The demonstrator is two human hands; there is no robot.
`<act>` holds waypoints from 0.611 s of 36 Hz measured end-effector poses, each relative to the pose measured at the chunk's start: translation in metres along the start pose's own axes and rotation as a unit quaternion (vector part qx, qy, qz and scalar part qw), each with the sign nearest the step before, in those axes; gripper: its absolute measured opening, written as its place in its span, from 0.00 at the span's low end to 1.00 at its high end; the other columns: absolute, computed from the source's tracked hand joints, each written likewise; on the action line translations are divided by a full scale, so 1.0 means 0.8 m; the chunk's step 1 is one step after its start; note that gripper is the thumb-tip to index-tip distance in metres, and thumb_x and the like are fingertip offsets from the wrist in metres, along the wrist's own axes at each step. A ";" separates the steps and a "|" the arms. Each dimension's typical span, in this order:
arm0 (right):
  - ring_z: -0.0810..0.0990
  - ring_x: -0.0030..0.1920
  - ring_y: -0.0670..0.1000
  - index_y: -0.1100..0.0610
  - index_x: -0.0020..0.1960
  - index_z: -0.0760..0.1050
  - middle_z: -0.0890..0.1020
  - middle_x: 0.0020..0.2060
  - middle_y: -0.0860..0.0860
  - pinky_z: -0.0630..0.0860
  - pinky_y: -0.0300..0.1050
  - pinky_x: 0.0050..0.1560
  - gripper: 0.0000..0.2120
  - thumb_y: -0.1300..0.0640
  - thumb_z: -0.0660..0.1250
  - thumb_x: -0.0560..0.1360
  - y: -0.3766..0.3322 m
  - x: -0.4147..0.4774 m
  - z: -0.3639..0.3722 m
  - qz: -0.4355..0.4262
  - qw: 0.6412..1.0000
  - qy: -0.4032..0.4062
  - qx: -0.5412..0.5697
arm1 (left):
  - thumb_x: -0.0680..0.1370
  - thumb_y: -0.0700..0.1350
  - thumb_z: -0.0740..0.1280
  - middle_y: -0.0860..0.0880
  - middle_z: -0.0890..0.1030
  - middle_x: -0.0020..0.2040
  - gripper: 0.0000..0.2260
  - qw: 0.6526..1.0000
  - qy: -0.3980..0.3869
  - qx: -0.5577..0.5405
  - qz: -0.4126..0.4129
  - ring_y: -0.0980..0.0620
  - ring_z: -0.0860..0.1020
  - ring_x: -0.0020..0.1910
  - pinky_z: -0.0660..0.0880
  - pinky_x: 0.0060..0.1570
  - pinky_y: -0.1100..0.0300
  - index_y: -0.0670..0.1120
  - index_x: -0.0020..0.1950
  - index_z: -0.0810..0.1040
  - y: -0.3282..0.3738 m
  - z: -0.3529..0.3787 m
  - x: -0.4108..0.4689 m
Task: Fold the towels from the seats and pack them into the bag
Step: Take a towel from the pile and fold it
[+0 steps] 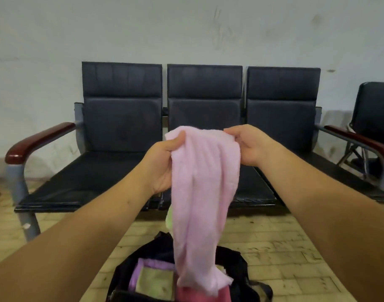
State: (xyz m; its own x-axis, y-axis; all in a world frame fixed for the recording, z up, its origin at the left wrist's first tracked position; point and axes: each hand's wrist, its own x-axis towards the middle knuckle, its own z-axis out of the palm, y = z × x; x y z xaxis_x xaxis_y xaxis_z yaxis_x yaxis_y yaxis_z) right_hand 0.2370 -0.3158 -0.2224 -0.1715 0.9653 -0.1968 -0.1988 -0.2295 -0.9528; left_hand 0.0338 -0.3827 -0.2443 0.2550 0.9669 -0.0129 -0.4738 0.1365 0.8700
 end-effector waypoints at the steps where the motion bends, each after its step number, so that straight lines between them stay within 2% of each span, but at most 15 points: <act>1: 0.82 0.61 0.59 0.61 0.69 0.73 0.83 0.61 0.59 0.80 0.54 0.59 0.18 0.53 0.61 0.82 0.012 0.001 -0.003 0.008 0.999 -0.009 0.030 | 0.82 0.49 0.63 0.41 0.86 0.50 0.14 1.000 0.005 -0.010 0.005 0.44 0.85 0.48 0.79 0.49 0.48 0.40 0.60 0.78 -0.001 0.001 0.004; 4: 0.83 0.59 0.61 0.56 0.68 0.75 0.83 0.60 0.58 0.76 0.56 0.63 0.32 0.32 0.53 0.80 0.054 0.007 -0.008 0.042 0.992 -0.062 0.106 | 0.83 0.49 0.62 0.41 0.85 0.52 0.14 0.999 0.022 -0.037 0.015 0.42 0.84 0.51 0.81 0.50 0.47 0.41 0.62 0.77 -0.008 0.000 0.012; 6: 0.82 0.61 0.61 0.52 0.67 0.78 0.83 0.61 0.56 0.74 0.57 0.65 0.37 0.25 0.53 0.75 0.079 0.007 -0.009 0.056 0.987 -0.104 0.109 | 0.83 0.48 0.61 0.40 0.85 0.52 0.13 0.998 0.036 -0.056 0.019 0.42 0.84 0.52 0.81 0.50 0.47 0.41 0.61 0.77 -0.014 -0.004 0.020; 8: 0.78 0.66 0.60 0.49 0.68 0.78 0.81 0.65 0.55 0.71 0.58 0.68 0.37 0.24 0.60 0.72 0.104 0.005 -0.010 0.073 0.982 -0.143 0.097 | 0.83 0.47 0.61 0.40 0.85 0.53 0.13 0.997 0.051 -0.061 0.023 0.42 0.84 0.52 0.82 0.50 0.48 0.41 0.61 0.77 -0.018 -0.010 0.027; 11: 0.76 0.68 0.60 0.54 0.73 0.72 0.78 0.68 0.57 0.68 0.59 0.72 0.36 0.35 0.71 0.72 0.132 0.007 -0.017 0.091 0.978 -0.179 0.053 | 0.84 0.47 0.60 0.41 0.86 0.50 0.13 0.996 0.068 -0.049 0.023 0.43 0.85 0.50 0.82 0.46 0.51 0.40 0.57 0.78 -0.023 -0.020 0.038; 13: 0.79 0.66 0.60 0.59 0.72 0.72 0.80 0.65 0.58 0.72 0.58 0.69 0.29 0.48 0.72 0.75 0.147 0.010 -0.018 0.078 0.981 -0.173 0.030 | 0.84 0.47 0.60 0.41 0.86 0.46 0.12 0.995 0.092 -0.033 0.005 0.43 0.84 0.49 0.80 0.45 0.51 0.40 0.55 0.78 -0.029 -0.029 0.047; 15: 0.81 0.63 0.59 0.61 0.70 0.72 0.82 0.62 0.59 0.75 0.58 0.66 0.25 0.56 0.71 0.76 0.154 0.013 -0.015 0.051 0.988 -0.141 0.035 | 0.83 0.49 0.61 0.42 0.86 0.48 0.13 0.993 0.115 -0.015 -0.012 0.44 0.84 0.50 0.79 0.45 0.51 0.41 0.58 0.78 -0.041 -0.043 0.057; 17: 0.82 0.61 0.59 0.62 0.69 0.73 0.82 0.61 0.59 0.76 0.57 0.65 0.23 0.58 0.71 0.77 0.158 0.020 -0.011 0.035 0.988 -0.131 0.078 | 0.82 0.56 0.61 0.42 0.84 0.57 0.20 0.994 0.103 -0.006 -0.041 0.43 0.84 0.55 0.79 0.50 0.50 0.44 0.66 0.77 -0.056 -0.063 0.065; 20: 0.82 0.60 0.59 0.63 0.68 0.74 0.82 0.61 0.60 0.79 0.55 0.61 0.20 0.59 0.69 0.78 0.160 0.035 -0.011 0.045 0.984 -0.094 0.142 | 0.73 0.74 0.58 0.42 0.77 0.69 0.39 0.991 0.023 -0.008 -0.128 0.41 0.77 0.66 0.73 0.65 0.46 0.47 0.73 0.72 -0.087 -0.086 0.066; 22: 0.82 0.60 0.57 0.64 0.64 0.74 0.82 0.60 0.58 0.81 0.53 0.58 0.16 0.60 0.69 0.78 0.161 0.046 -0.014 0.041 0.981 -0.080 0.170 | 0.66 0.77 0.58 0.43 0.78 0.68 0.45 0.986 -0.034 0.002 -0.160 0.42 0.77 0.66 0.72 0.67 0.47 0.46 0.71 0.74 -0.103 -0.092 0.065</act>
State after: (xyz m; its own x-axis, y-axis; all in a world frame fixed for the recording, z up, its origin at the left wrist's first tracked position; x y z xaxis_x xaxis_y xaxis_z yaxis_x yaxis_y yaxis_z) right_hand 0.2155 -0.3082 -0.3553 -0.3447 0.9163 -0.2039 -0.4842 -0.3596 -0.7976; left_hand 0.0240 -0.3280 -0.3527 0.4468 0.8575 -0.2551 -0.3571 0.4324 0.8280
